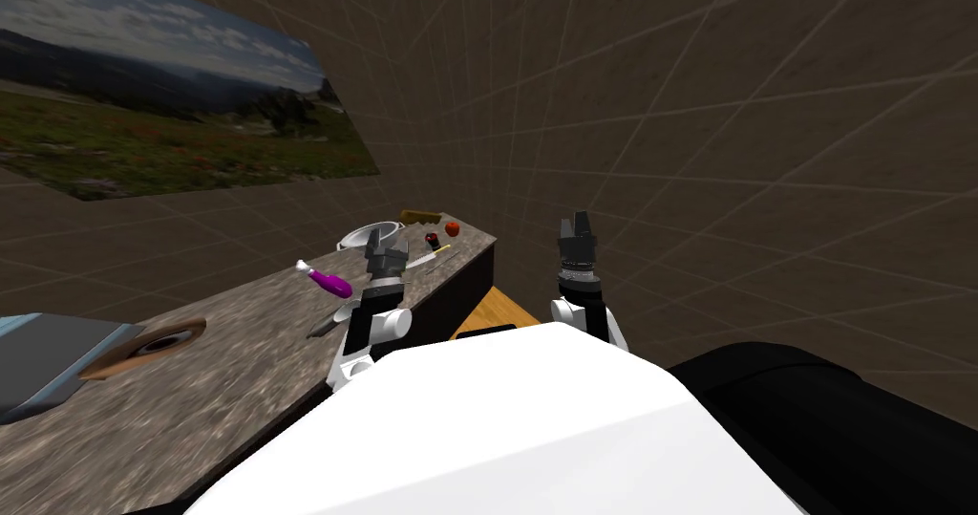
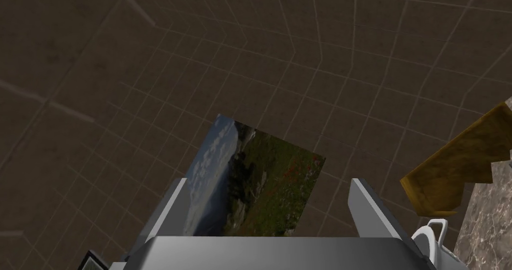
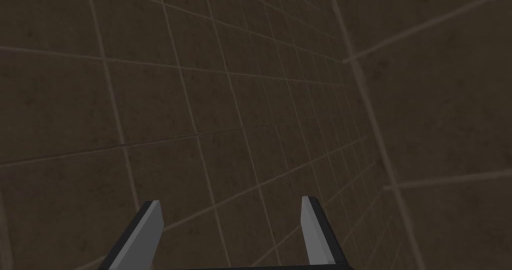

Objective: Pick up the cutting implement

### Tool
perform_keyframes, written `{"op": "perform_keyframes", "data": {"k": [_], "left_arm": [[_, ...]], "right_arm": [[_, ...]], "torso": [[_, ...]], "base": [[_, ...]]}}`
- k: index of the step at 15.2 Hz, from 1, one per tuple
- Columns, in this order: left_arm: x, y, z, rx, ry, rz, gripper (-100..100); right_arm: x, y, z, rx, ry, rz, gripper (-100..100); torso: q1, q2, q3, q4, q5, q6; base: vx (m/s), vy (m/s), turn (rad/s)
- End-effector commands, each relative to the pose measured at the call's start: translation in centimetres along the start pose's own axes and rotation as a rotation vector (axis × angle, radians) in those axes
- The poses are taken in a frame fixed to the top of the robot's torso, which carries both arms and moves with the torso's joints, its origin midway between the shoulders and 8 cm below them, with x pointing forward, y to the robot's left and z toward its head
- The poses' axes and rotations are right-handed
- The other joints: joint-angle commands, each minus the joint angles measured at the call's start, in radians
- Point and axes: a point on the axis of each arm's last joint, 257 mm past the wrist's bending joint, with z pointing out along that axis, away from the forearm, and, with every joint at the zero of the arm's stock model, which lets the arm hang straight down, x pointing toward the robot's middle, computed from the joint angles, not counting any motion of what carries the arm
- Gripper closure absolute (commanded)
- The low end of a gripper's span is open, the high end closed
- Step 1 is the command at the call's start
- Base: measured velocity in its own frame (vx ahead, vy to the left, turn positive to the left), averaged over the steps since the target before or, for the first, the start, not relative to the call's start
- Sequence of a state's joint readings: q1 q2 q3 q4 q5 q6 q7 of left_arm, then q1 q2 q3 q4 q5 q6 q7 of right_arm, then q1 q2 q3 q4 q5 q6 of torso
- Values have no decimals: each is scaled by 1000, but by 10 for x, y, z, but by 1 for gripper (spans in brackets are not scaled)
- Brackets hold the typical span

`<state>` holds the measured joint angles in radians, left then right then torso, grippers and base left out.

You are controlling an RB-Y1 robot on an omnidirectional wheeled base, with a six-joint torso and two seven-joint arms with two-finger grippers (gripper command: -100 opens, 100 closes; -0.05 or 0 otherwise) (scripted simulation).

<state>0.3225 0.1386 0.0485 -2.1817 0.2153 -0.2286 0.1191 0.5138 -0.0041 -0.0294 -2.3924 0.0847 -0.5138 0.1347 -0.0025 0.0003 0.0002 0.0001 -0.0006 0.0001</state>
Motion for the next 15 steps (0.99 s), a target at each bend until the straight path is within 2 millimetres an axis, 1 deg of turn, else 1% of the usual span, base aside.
{"op": "perform_keyframes", "data": {"k": [1,2,3,4,5,6,8,9,11,12,14,15], "left_arm": [[-2,19,6,-58,9,-23,-100],[-3,23,6,-73,7,-23,-100],[-5,38,12,-111,15,-42,-100],[-6,44,11,-133,12,-42,-100],[-6,44,11,-133,12,-42,-100],[-8,59,17,-176,18,-60,-100],[-9,65,16,-197,15,-60,-100],[-13,81,21,-242,19,-77,-100],[-13,86,20,-263,16,-76,-100],[-18,102,25,-309,18,-92,-100],[-18,108,23,-333,14,-92,-100],[-23,121,29,-372,14,-107,-100]], "right_arm": [[0,0,0,0,0,0,0],[0,0,0,0,0,0,0],[0,0,0,0,0,0,0],[0,0,0,0,0,0,0],[0,0,0,0,0,0,0],[0,0,0,0,0,0,0],[0,0,0,0,0,0,0],[0,0,0,0,0,0,0],[0,0,0,0,0,0,0],[0,0,0,0,0,0,0],[0,0,0,0,0,0,0],[0,0,0,0,0,0,0]], "torso": [[0,0,0,0,0,0],[0,0,0,0,0,0],[0,0,0,0,0,0],[0,0,0,0,0,0],[0,0,0,0,0,0],[0,0,0,0,0,0],[0,0,0,0,0,0],[1,0,0,0,0,0],[1,-1,0,0,0,0],[1,-1,0,0,0,0],[1,-1,-1,0,0,0],[1,-1,-1,0,0,0]], "base": [[-5,-30,-21],[-5,-34,-27],[-4,-38,-36],[-5,-39,-26],[-6,-29,-2],[-5,-33,-15],[-2,-29,-18],[0,-25,-17],[1,-25,-18],[5,-25,-19],[5,-23,-15],[6,-23,-12]]}}
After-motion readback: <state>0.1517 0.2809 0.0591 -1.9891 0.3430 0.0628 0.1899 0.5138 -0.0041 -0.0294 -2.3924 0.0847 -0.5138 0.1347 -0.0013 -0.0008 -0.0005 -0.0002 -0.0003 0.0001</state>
